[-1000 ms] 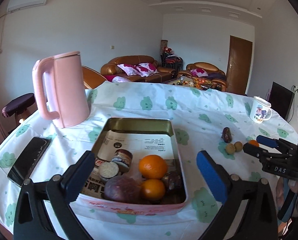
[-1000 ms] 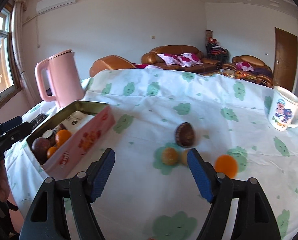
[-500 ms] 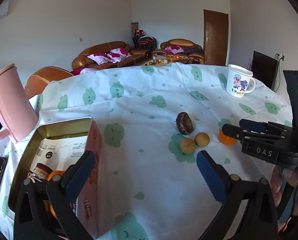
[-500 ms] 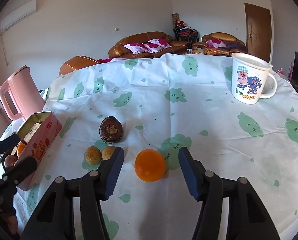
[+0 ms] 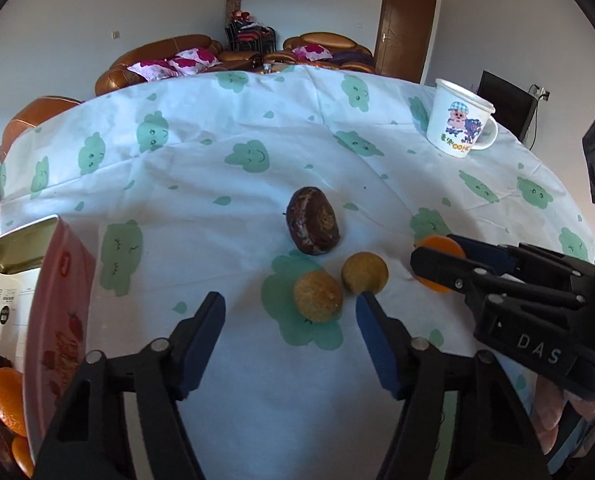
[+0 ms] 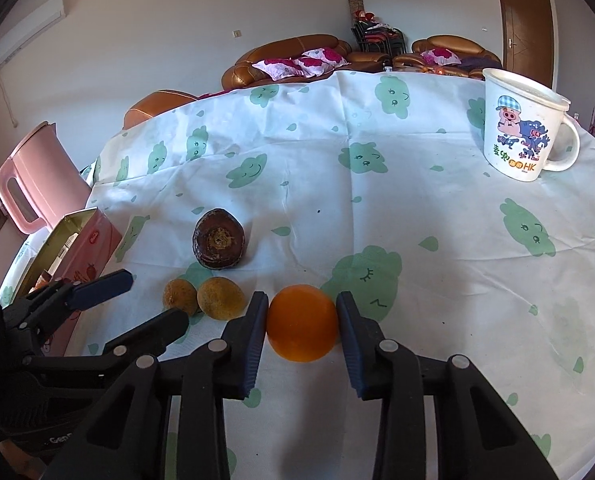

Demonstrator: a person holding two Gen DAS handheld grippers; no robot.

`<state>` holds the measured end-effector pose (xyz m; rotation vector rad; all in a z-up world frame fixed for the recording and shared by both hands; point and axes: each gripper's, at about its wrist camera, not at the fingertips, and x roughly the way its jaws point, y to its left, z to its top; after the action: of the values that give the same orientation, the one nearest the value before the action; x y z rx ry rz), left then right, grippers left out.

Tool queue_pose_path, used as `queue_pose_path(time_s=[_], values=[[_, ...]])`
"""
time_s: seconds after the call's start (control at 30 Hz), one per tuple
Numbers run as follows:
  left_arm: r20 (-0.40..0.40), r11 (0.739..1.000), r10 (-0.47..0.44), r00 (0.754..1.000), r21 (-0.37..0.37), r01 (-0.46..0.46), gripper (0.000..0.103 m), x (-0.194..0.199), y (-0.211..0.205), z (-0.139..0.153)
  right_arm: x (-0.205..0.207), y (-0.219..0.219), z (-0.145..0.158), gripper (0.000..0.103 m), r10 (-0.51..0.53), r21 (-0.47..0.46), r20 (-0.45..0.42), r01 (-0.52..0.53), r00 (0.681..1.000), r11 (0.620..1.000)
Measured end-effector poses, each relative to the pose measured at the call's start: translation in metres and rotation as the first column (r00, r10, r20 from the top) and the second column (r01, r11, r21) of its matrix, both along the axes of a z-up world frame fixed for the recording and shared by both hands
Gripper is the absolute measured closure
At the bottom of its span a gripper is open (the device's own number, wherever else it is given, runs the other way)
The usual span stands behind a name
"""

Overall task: Organize fruits
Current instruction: 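Grasp the orange with the right tool while the left tool grasps a small tan round fruit, then lift the held orange and tan fruit and carry them toward the tin box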

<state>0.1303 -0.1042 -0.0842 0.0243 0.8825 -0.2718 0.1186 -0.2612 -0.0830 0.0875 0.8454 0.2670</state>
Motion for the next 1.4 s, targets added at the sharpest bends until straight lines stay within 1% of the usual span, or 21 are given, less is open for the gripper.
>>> queue_pose_path(time_s=[0.03, 0.13, 0.17, 0.2, 0.23, 0.3, 0.47, 0.6, 0.77, 0.9, 1.13, 1.4], values=[[-0.024, 1.000, 0.001, 1.000, -0.012, -0.001, 0.044, 0.004, 0.001, -0.003, 0.000, 0.000, 0.000, 0.066, 0.000, 0.000, 0.000, 0.000, 1.000, 1.000], [-0.019, 1.000, -0.008, 1.000, -0.029, 0.007, 0.045, 0.007, 0.000, -0.003, 0.000, 0.000, 0.000, 0.066, 0.001, -0.006, 0.001, -0.001, 1.000, 1.000], [-0.019, 0.999, -0.013, 1.000, -0.041, 0.012, 0.056, 0.007, 0.001, -0.003, 0.000, 0.000, 0.000, 0.066, 0.001, -0.006, 0.002, -0.001, 1.000, 1.000], [-0.020, 0.998, -0.022, 1.000, -0.055, 0.021, 0.074, 0.007, 0.002, -0.002, 0.000, 0.000, 0.000, 0.066, 0.001, -0.005, 0.002, -0.001, 1.000, 1.000], [-0.023, 0.997, -0.033, 0.999, -0.075, 0.031, 0.075, 0.007, 0.003, -0.002, 0.000, 0.000, 0.001, 0.066, 0.000, -0.003, 0.004, 0.000, 1.000, 1.000], [-0.028, 0.995, -0.033, 0.999, -0.100, 0.030, 0.076, 0.008, 0.006, -0.003, -0.002, 0.000, 0.003, 0.066, -0.002, -0.001, 0.014, 0.002, 1.000, 1.000], [0.003, 0.994, -0.014, 1.000, -0.108, 0.014, 0.076, 0.003, 0.011, 0.001, -0.008, 0.001, 0.009, 0.066, 0.003, -0.007, 0.056, -0.003, 0.998, 1.000], [0.055, 0.996, -0.002, 0.998, -0.085, 0.006, 0.076, -0.004, 0.010, 0.008, -0.013, 0.002, 0.014, 0.066, 0.011, -0.010, 0.097, -0.010, 0.995, 1.000], [0.139, 0.999, 0.017, 0.990, -0.050, -0.010, 0.076, -0.014, 0.008, 0.019, -0.016, 0.003, 0.017, 0.066, 0.012, -0.013, 0.122, -0.011, 0.993, 1.000], [0.186, 0.999, 0.024, 0.982, -0.040, -0.017, 0.076, -0.020, 0.009, 0.024, -0.018, 0.002, 0.019, 0.066, 0.011, -0.010, 0.136, -0.010, 0.991, 1.000], [0.220, 0.998, 0.035, 0.975, -0.050, -0.024, 0.076, -0.024, 0.012, 0.028, -0.020, 0.001, 0.021, 0.066, 0.010, 0.001, 0.157, -0.010, 0.987, 1.000], [0.256, 0.998, 0.049, 0.966, -0.057, -0.035, 0.076, -0.030, 0.013, 0.032, -0.029, 0.001, 0.027, 0.066, 0.013, -0.004, 0.208, -0.013, 0.978, 1.000]])
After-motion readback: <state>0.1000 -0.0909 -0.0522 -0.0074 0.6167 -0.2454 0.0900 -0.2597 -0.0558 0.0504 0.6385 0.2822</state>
